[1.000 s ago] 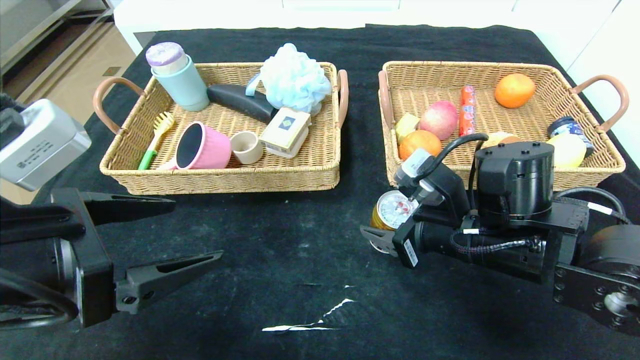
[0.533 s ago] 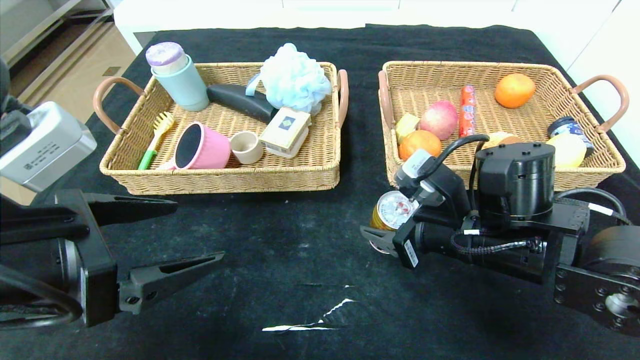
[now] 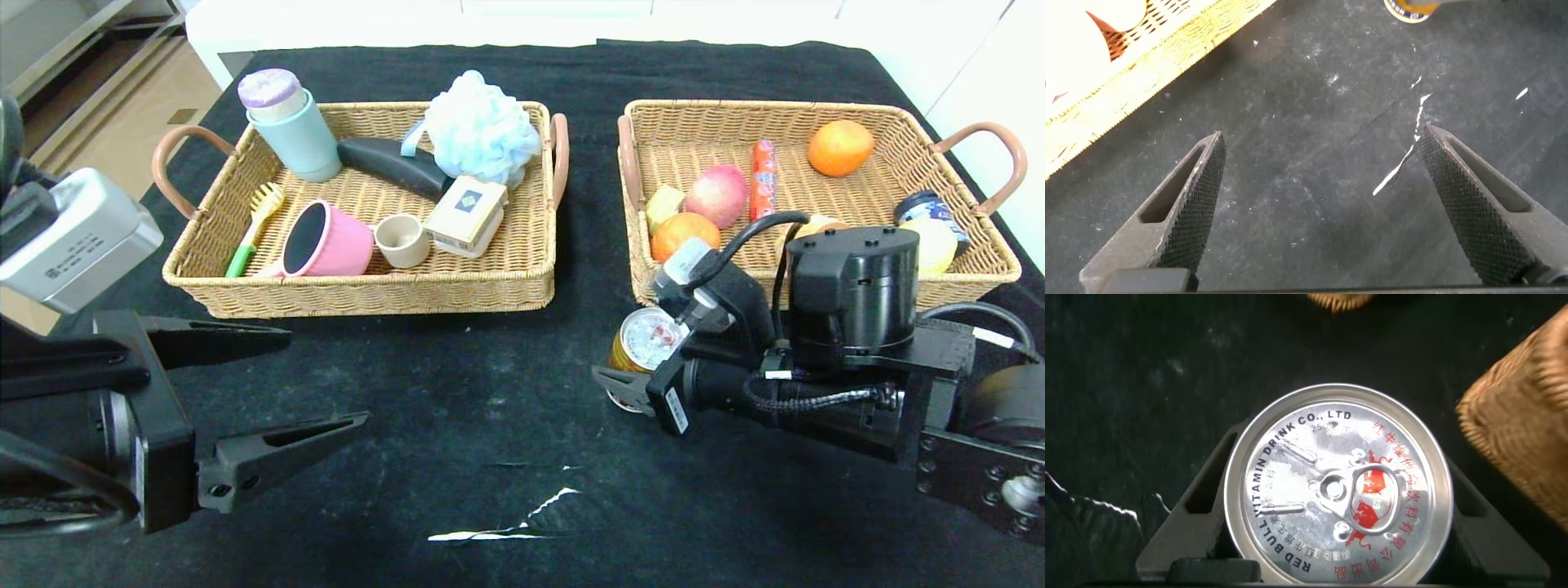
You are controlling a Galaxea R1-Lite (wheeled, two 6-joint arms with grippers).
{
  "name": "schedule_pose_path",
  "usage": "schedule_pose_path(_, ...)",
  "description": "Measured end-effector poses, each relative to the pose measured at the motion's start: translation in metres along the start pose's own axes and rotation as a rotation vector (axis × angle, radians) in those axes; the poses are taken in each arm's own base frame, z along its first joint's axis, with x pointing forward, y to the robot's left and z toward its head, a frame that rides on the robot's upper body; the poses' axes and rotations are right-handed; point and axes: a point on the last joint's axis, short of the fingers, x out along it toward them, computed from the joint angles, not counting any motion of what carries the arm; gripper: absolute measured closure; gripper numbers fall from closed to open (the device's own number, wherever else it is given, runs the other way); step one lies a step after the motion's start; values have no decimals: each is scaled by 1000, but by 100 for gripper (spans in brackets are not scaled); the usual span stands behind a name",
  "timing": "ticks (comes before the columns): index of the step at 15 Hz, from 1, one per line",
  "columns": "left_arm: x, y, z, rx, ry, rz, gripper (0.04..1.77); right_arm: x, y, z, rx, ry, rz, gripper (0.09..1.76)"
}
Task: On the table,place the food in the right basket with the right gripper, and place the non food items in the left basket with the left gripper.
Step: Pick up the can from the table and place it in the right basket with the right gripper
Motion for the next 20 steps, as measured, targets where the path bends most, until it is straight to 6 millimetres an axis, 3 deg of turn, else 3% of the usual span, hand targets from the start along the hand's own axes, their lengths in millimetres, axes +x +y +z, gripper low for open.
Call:
schedule_pose_path(7,3,0,0,-1,7,-4,9,-26,-6,39,-7,-84,-14,63)
schedule_pose_path(14,3,0,0,-1,7,-3,9,-45,-25,76,-5,-144,-60,63)
schedule_pose_path(20,3,0,0,-1,8,-3,9,-52,-73,88,16,-162,-200,63)
